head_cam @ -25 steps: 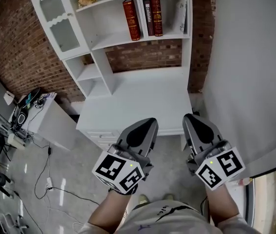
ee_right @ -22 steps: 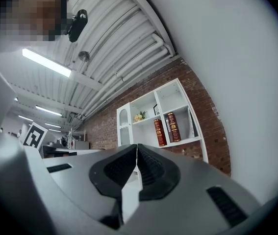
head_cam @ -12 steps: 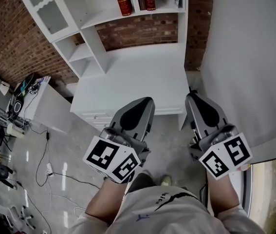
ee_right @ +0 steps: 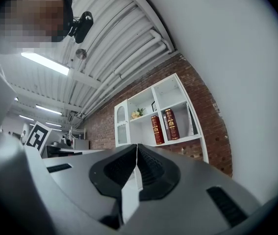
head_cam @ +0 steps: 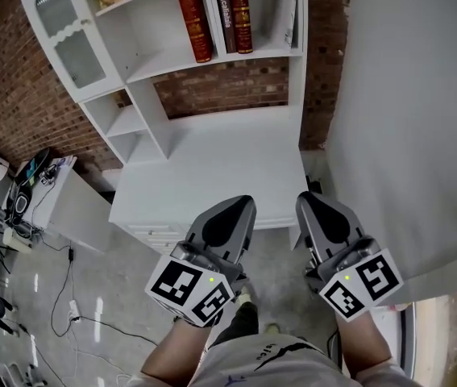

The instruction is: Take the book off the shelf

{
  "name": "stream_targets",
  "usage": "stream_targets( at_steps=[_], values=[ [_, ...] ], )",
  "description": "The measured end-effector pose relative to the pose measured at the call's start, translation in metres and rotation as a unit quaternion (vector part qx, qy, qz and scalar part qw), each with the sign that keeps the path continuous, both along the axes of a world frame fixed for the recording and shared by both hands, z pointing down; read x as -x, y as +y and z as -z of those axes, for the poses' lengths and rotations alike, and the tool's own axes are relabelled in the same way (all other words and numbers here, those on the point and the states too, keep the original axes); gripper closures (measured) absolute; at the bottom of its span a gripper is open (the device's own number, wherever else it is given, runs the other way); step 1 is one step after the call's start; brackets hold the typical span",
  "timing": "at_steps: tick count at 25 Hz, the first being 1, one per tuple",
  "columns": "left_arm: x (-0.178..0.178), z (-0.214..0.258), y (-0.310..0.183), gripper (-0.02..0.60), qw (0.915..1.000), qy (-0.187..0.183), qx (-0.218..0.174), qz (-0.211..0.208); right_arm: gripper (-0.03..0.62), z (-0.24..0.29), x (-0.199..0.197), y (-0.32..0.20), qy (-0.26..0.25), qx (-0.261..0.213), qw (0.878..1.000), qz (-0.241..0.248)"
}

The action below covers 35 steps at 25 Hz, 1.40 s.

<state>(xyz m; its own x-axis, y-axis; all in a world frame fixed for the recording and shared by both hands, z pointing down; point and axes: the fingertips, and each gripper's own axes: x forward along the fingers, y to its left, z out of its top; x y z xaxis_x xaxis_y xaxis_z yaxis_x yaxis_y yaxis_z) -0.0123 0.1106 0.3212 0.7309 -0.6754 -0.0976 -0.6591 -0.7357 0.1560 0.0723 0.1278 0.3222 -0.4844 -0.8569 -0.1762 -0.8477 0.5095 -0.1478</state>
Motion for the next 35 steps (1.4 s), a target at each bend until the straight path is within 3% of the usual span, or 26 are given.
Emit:
stream_targets(
  at_steps=[11, 20, 26, 32, 34, 35],
  values=[
    [0.015, 0.008, -0.129, 0.572, 0.9998, 0.004, -0.004, -0.017, 0.576, 0.008, 0.024, -0.127, 0.026, 0.003, 1.0, -0.016],
    [0.031, 0.022, -0.24, 0.572, 0.9988, 0.006, -0.021, -0.043, 0.576, 0.021, 0.043, -0.238, 0.046, -0.003, 0.997, -0.061],
    [0.028, 0.024, -0.29, 0.571, 0.9987, 0.014, -0.02, -0.044, 0.574, 0.036, 0.04, -0.3, 0.051, -0.014, 0.996, -0.078],
    [0.021, 0.035, -0.339, 0.572, 0.9992, 0.01, -0.036, -0.017, 0.572, 0.054, 0.026, -0.371, 0.052, -0.034, 0.994, -0.088],
    [0.017, 0.039, -0.351, 0.572, 0.9992, 0.006, -0.039, -0.008, 0.548, 0.061, 0.022, -0.395, 0.06, -0.039, 0.993, -0.089],
    [0.015, 0.042, -0.356, 0.571, 0.9991, 0.003, -0.042, -0.003, 0.497, 0.065, 0.02, -0.407, 0.062, -0.042, 0.993, -0.087]
  ],
)
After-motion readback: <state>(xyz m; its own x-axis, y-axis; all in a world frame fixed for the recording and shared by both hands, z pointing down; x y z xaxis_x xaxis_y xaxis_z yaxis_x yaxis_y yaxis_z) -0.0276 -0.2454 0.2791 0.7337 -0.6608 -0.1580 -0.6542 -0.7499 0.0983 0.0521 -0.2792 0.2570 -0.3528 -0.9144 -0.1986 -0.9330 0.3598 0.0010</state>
